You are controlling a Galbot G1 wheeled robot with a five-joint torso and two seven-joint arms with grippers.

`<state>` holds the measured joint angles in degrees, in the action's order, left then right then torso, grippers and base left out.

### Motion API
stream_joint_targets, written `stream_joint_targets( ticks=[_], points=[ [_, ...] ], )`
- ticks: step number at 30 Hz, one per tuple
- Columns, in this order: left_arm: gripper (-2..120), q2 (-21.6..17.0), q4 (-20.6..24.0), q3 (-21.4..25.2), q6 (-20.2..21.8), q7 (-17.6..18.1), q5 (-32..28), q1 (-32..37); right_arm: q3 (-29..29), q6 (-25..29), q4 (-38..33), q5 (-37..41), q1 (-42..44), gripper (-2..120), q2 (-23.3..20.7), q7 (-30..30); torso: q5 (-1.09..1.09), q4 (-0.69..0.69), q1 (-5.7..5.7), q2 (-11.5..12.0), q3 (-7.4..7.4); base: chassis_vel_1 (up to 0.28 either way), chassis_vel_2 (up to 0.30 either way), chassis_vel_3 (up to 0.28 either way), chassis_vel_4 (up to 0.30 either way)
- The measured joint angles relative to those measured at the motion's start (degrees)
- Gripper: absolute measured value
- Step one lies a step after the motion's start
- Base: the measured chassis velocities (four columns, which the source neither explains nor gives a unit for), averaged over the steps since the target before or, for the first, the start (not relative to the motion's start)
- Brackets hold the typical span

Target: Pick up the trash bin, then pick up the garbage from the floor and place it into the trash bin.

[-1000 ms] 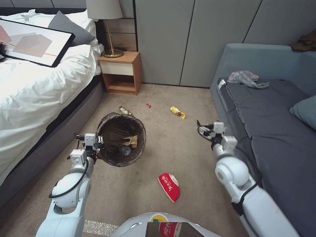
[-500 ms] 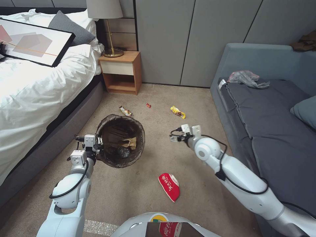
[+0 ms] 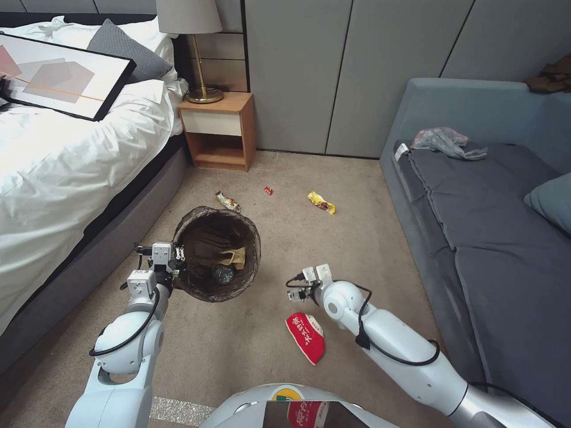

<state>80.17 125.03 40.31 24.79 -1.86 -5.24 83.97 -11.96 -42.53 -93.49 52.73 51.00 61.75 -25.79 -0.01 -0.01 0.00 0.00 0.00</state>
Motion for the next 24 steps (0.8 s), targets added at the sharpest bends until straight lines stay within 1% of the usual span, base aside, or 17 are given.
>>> stream_joint_targets(
  ticks=[8, 10, 16, 24],
  points=[
    [2, 0.18, -0.30, -0.22, -0.07, -0.04, 0.02, -0.13, 0.55, 0.15, 0.79, -1.08, 2.26, 100, 0.55, 0.32, 0.00, 0.00, 0.00, 0.00, 0.00, 0.000, 0.000, 0.000, 0.000],
    [2, 0.14, -0.43, -0.29, -0.14, -0.07, 0.02, -0.20, 0.66, 0.22, 0.95, -3.06, 4.21, 100, 1.40, 0.97, 0.00, 0.01, 0.00, 0.00, 0.00, 0.000, 0.000, 0.000, 0.000],
    [2, -0.03, -0.57, -0.30, -0.27, -0.16, 0.00, -0.20, 0.81, 0.42, 2.36, -5.35, 6.33, 100, 2.60, 1.77, 0.00, 0.02, 0.00, 0.00, 0.00, 0.000, 0.000, 0.000, 0.000],
    [2, -0.10, -0.88, -0.33, -0.33, -0.21, -0.04, -0.24, 1.19, 0.96, 4.53, -7.17, 7.63, 100, 3.98, 2.87, 0.00, 0.01, 0.00, 0.00, 0.00, 0.000, 0.000, 0.000, 0.000]
  ],
)
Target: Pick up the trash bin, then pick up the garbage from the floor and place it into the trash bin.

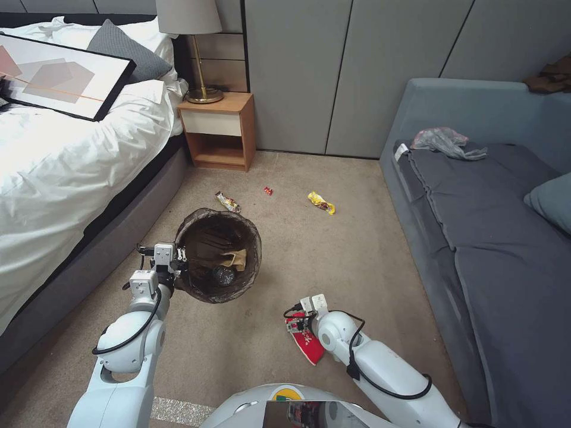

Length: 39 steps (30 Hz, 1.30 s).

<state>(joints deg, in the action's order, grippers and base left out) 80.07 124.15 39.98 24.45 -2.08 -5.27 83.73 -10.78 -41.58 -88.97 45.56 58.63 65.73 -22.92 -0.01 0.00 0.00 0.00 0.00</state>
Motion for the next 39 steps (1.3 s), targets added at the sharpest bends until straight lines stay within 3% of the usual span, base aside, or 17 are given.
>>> stream_joint_targets(
  ticks=[13, 22, 24, 26, 28, 31, 39],
  points=[
    [2, -0.11, -0.08, 0.09, -0.02, -0.11, -0.07, -0.07, 0.98, 0.39, 3.23, -1.99, 1.10, 99, 2.10, 0.86, 0.02, 0.01, 0.00, 0.00, 0.00, 0.000, 0.000, 0.000, 0.000],
    [2, 0.02, -0.13, 0.27, -0.33, -0.20, -0.07, -0.21, 2.71, -0.05, 3.22, -2.15, 3.93, 62, -0.97, 0.36, 0.01, -0.01, 0.00, 0.00, 0.00, 0.000, 0.000, 0.000, 0.000],
    [2, 0.07, -0.15, 0.25, -0.34, -0.20, -0.06, -0.27, 2.82, -0.04, 3.26, -1.96, 4.13, 60, -0.97, 0.28, 0.01, -0.01, 0.00, 0.00, 0.00, 0.000, 0.000, 0.000, 0.000],
    [2, 0.17, -0.15, 0.23, -0.34, -0.21, -0.05, -0.41, 3.45, 0.02, 3.18, -2.15, 5.34, 48, -0.85, 0.04, 0.00, 0.00, 0.00, -0.01, -0.01, 0.000, 0.000, 0.000, 0.000],
    [2, 0.17, -0.16, 0.24, -0.34, -0.21, -0.05, -0.41, 3.52, 0.04, 3.15, -2.19, 5.47, 47, -0.86, 0.04, 0.00, 0.00, 0.00, -0.01, -0.01, 0.000, 0.000, 0.000, 0.000],
    [2, 0.16, -0.37, 0.40, -0.35, -0.25, -0.01, -0.45, 4.25, 0.06, 1.14, -1.45, 6.87, 29, -2.12, -0.57, 0.04, 0.02, 0.00, 0.00, 0.00, 0.000, 0.000, 0.000, 0.000],
    [2, 0.33, -0.62, 0.31, -0.39, -0.30, 0.08, -0.80, 3.83, -0.65, -4.66, 3.21, 6.13, 4, -4.54, -4.12, 0.01, 0.00, 0.00, 0.00, 0.01, 0.000, 0.000, 0.000, 0.000]
  ],
)
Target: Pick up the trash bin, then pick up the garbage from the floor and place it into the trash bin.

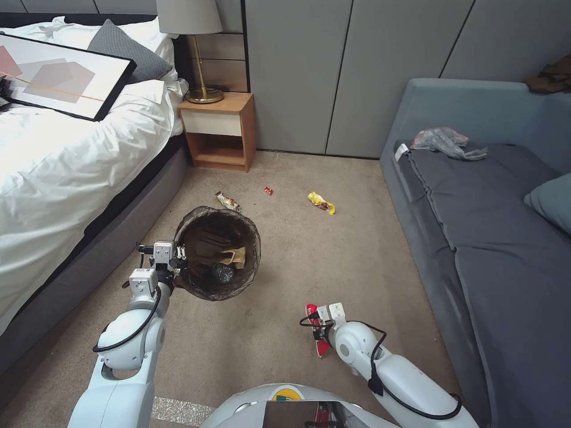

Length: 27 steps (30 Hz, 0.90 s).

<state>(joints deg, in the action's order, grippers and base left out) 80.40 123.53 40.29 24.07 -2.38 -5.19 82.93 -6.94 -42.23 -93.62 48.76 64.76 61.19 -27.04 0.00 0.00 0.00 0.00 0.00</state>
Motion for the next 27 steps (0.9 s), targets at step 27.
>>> stream_joint_targets(
  ticks=[27],
  points=[
    [2, 0.03, 1.41, -0.54, 1.06, -0.56, 0.79, 0.13, 12.51, 0.02, -40.22, 35.54, -21.39, 2, -16.91, -7.89, 0.01, 0.00, 0.00, 0.01, 0.00, 0.000, 0.000, 0.000, 0.000]
  ],
)
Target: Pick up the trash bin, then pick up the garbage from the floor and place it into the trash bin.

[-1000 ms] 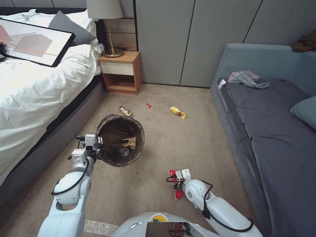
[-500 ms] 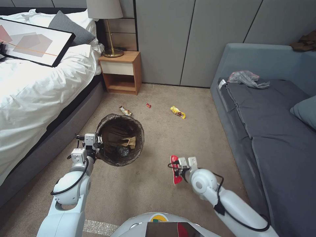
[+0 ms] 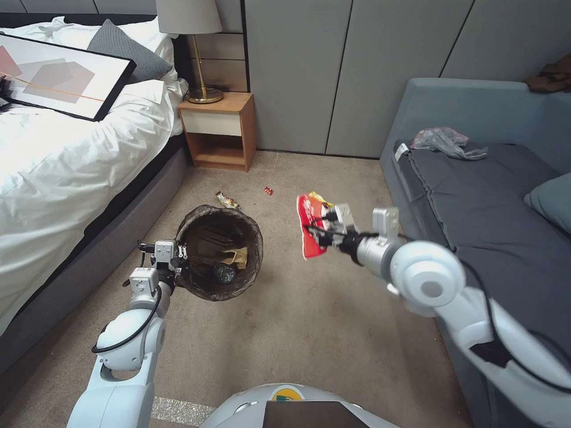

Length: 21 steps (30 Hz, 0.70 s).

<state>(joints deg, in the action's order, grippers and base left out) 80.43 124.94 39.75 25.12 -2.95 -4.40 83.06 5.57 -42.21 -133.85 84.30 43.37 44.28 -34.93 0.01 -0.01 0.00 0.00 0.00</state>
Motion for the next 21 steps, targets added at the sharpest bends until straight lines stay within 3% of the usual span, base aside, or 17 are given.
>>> stream_joint_targets(
  ticks=[2, 4, 6, 7, 10, 11, 17, 21],
  points=[
    [2, 0.07, 0.00, -0.27, 0.09, 0.01, 0.12, -0.07, -1.87, 0.01, -1.59, 4.65, -9.04, 2, -1.54, 2.48, -0.01, 0.02, 0.00, 0.00, 0.00, 0.000, 0.000, 0.000, 0.000],
    [2, 0.08, 0.00, -0.35, 0.10, 0.02, 0.20, -0.12, -2.81, 0.01, -1.82, 6.42, -12.10, 2, -1.64, 3.14, -0.01, 0.01, 0.00, 0.00, 0.00, 0.000, 0.000, 0.000, 0.000],
    [2, 0.19, -0.11, -0.59, 0.14, 0.02, 0.33, -0.39, -6.77, 0.01, -1.83, 11.62, -21.41, 2, -0.63, 4.29, -0.01, -0.01, 0.00, 0.00, 0.00, 0.000, 0.000, 0.000, 0.000],
    [2, 0.19, -0.11, -0.59, 0.14, 0.02, 0.33, -0.39, -6.77, 0.01, -1.83, 11.62, -21.41, 2, -0.63, 4.29, -0.01, -0.01, 0.00, 0.00, 0.00, 0.000, 0.000, 0.000, 0.000],
    [2, 0.38, -0.41, -0.78, 0.19, 0.03, 0.38, -0.64, -14.95, 0.04, 0.01, 16.08, -32.71, 2, 2.31, 3.78, -0.06, 0.03, 0.00, 0.00, 0.00, 0.000, 0.000, 0.000, 0.000],
    [2, 0.38, -0.41, -0.78, 0.19, 0.03, 0.38, -0.64, -14.95, 0.04, 0.01, 16.08, -32.71, 2, 2.31, 3.78, -0.06, 0.03, 0.00, 0.00, 0.00, 0.000, 0.000, 0.000, 0.000],
    [2, 0.41, -1.14, -0.57, 0.18, 0.04, 0.35, -0.96, -28.66, 0.04, 5.17, 18.66, -42.28, 2, 8.45, 1.81, -0.03, 0.01, 0.00, 0.00, 0.00, 0.000, 0.000, 0.000, 0.000],
    [2, 0.42, -1.22, -0.31, 0.16, 0.05, 0.25, -1.10, -32.93, 0.05, 7.04, 18.83, -43.21, 2, 10.72, 0.43, -0.03, 0.02, 0.00, 0.00, 0.00, 0.000, 0.000, 0.000, 0.000]
  ],
)
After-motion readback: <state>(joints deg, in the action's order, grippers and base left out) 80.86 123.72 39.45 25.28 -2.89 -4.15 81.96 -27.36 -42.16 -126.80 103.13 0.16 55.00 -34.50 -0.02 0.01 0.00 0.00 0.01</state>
